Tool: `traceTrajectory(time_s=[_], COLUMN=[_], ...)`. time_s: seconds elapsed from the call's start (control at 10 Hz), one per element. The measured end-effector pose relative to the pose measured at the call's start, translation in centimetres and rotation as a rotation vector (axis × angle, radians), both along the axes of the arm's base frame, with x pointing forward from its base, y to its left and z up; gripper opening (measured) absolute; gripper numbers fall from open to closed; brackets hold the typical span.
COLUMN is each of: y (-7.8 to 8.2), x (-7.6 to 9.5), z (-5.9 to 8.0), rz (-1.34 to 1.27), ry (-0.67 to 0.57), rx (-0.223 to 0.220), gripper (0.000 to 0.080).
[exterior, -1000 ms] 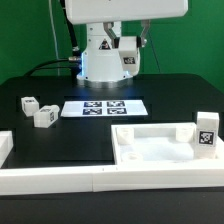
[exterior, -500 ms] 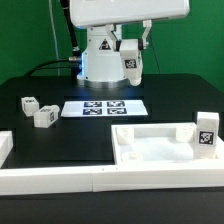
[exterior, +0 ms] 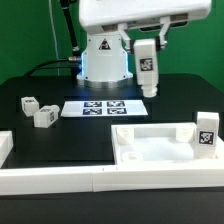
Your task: Assemble square table
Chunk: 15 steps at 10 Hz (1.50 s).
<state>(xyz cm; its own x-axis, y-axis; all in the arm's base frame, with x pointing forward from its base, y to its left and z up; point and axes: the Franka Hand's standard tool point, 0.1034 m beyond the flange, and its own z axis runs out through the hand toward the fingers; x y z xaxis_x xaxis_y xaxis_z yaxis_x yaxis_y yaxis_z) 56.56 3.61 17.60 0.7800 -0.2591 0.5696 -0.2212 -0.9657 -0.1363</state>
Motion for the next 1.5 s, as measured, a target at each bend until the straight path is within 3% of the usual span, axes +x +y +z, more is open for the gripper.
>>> traceTrajectory(time_s=[0.3,0.4,0.5,0.6,0.8,1.5], y=[-0.5,-0.9,-2.0,-2.6,-3.0,-3.9], x=[-0.2,-0.2,0.6,2.2,4.2,4.3], z=[-0.3,-1.3,-2.4,-2.2,-3.4,-3.8], rz=[0.002,0.020,0.048,0.050,0.060,0.077], ry=[0.006,-0.019,-0.010,-0.025,-0.035,-0.031], rx=[-0.022,-0.055,-0.104,-0.123,-0.159,-0.184], gripper=[0.0291,0.0291,0.0291,0.0291,0.0291,0.0291])
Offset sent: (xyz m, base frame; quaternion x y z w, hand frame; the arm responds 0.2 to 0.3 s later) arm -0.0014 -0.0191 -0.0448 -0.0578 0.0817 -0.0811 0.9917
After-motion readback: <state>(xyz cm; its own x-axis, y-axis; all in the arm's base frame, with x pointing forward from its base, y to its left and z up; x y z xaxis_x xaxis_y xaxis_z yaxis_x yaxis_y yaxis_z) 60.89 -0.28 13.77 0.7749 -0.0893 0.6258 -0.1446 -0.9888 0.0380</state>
